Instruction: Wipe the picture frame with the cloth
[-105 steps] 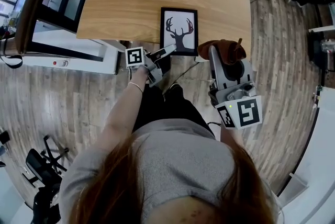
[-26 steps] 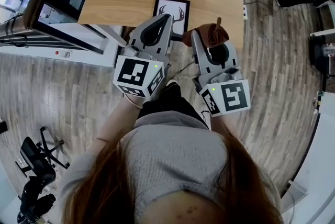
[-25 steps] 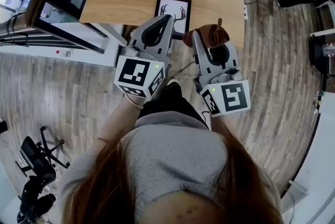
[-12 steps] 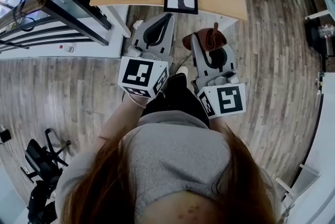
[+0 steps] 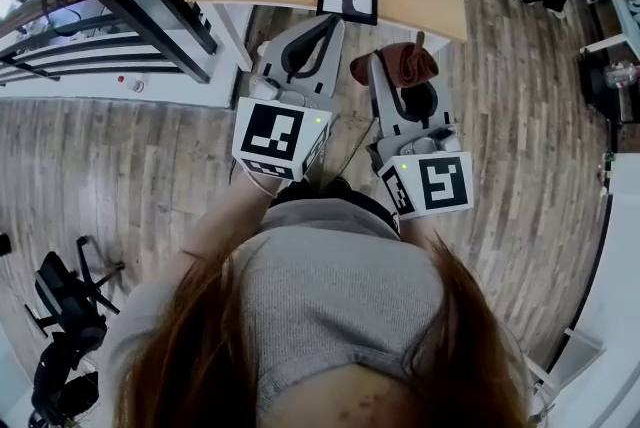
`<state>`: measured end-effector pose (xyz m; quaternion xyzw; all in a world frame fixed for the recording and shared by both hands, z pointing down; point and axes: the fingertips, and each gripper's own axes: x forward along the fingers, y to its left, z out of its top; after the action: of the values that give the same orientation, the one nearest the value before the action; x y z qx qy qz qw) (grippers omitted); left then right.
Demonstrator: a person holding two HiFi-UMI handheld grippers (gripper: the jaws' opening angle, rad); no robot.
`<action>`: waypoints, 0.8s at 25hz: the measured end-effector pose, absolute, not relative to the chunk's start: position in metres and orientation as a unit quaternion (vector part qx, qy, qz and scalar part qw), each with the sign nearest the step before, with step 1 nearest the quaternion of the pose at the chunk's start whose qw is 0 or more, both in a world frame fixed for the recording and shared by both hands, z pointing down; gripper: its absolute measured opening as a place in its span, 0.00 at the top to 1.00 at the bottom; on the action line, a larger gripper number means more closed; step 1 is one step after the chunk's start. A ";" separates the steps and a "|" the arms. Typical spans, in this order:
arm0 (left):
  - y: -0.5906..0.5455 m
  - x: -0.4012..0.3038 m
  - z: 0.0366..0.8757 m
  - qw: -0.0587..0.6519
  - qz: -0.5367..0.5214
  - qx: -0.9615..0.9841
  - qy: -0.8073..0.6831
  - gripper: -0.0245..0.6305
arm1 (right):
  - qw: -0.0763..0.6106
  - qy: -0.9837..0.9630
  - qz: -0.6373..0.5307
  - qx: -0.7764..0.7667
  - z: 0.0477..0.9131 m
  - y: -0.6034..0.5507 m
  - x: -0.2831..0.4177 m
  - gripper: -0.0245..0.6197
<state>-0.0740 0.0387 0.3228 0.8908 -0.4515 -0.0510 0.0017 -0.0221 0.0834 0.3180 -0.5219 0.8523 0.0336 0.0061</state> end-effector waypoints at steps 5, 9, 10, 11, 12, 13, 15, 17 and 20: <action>0.044 -0.071 0.333 0.011 -0.051 0.889 -0.456 0.95 | -0.002 0.851 0.056 -0.522 0.315 0.087 -0.019 0.81; 0.047 -0.074 0.334 0.013 -0.055 0.888 -0.456 0.95 | 0.007 0.848 0.071 -0.526 0.313 0.095 -0.021 0.81; 0.047 -0.077 0.334 0.013 -0.056 0.887 -0.457 0.95 | 0.009 0.849 0.070 -0.524 0.314 0.096 -0.023 0.81; 0.048 -0.080 0.334 0.013 -0.056 0.887 -0.459 0.95 | 0.010 0.849 0.069 -0.523 0.315 0.097 -0.026 0.81; 0.049 -0.083 0.335 0.013 -0.056 0.886 -0.460 0.95 | 0.009 0.850 0.067 -0.523 0.317 0.098 -0.028 0.81; 0.049 -0.086 0.336 0.013 -0.055 0.885 -0.462 0.95 | 0.009 0.850 0.066 -0.523 0.318 0.099 -0.030 0.81; 0.051 -0.091 0.337 0.012 -0.054 0.885 -0.463 0.95 | 0.009 0.850 0.067 -0.523 0.319 0.100 -0.034 0.81; 0.053 -0.093 0.335 0.010 -0.055 0.885 -0.462 0.95 | 0.010 0.848 0.069 -0.525 0.317 0.102 -0.035 0.81; 0.055 -0.093 0.335 0.012 -0.056 0.887 -0.457 0.95 | 0.010 0.846 0.071 -0.529 0.316 0.104 -0.036 0.81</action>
<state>-0.0931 0.0551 0.3346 0.8875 -0.4573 -0.0560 0.0119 -0.0364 0.1044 0.3158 -0.5288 0.8457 0.0711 0.0102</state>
